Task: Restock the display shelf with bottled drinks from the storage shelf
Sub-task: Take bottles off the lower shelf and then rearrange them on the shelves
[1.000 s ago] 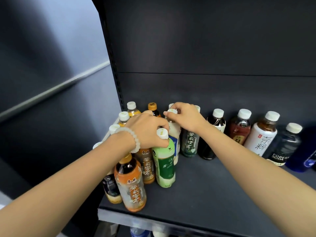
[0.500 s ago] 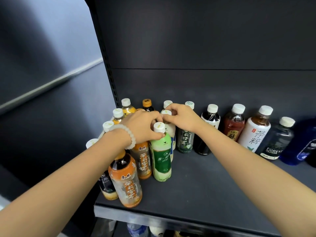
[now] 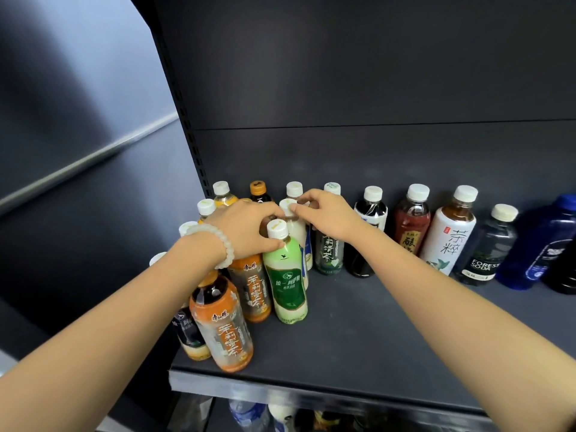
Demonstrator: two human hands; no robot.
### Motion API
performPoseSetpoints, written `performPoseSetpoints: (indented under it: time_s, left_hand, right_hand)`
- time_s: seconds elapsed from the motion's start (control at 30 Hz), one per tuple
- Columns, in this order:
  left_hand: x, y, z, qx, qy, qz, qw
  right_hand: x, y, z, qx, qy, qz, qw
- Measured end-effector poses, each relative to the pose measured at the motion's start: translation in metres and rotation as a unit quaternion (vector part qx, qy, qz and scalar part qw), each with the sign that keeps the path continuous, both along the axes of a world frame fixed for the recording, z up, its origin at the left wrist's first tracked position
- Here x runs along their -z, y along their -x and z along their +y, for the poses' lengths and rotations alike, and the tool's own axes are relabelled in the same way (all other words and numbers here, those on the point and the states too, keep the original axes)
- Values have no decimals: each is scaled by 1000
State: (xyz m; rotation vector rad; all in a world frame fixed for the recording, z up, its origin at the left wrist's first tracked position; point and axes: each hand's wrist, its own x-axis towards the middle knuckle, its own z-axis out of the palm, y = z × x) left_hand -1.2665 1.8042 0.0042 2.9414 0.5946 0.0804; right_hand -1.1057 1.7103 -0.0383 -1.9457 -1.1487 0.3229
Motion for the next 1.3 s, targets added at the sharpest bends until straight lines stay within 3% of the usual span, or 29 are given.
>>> performPoseSetpoints:
  time_s: [0.17,0.4,0.63,0.93,1.1,1.3]
  left_hand:
    - [-10,3,-28,-22,-111,-27,993]
    - [-2,13,-118,8,-192,-56,980]
    - [49,34,-246,94,-144,-57,983]
    - [135,43,-392,183,-77,-1,980]
    - [191,34,-438,186,-49,78,978]
    - [261,28,-460,151,33,205,967]
  right_hand:
    - [-3,6,-54,43,-4,-56,997]
    - [1,47,-184,114,86,-237,961]
    - [29,93,-337,184,147,-276,932]
    - [96,132,-499,288,198,-230,908]
    - [145,132,-545,296,268,-218,890]
    - [222,114,-545,239,341,-153,896]
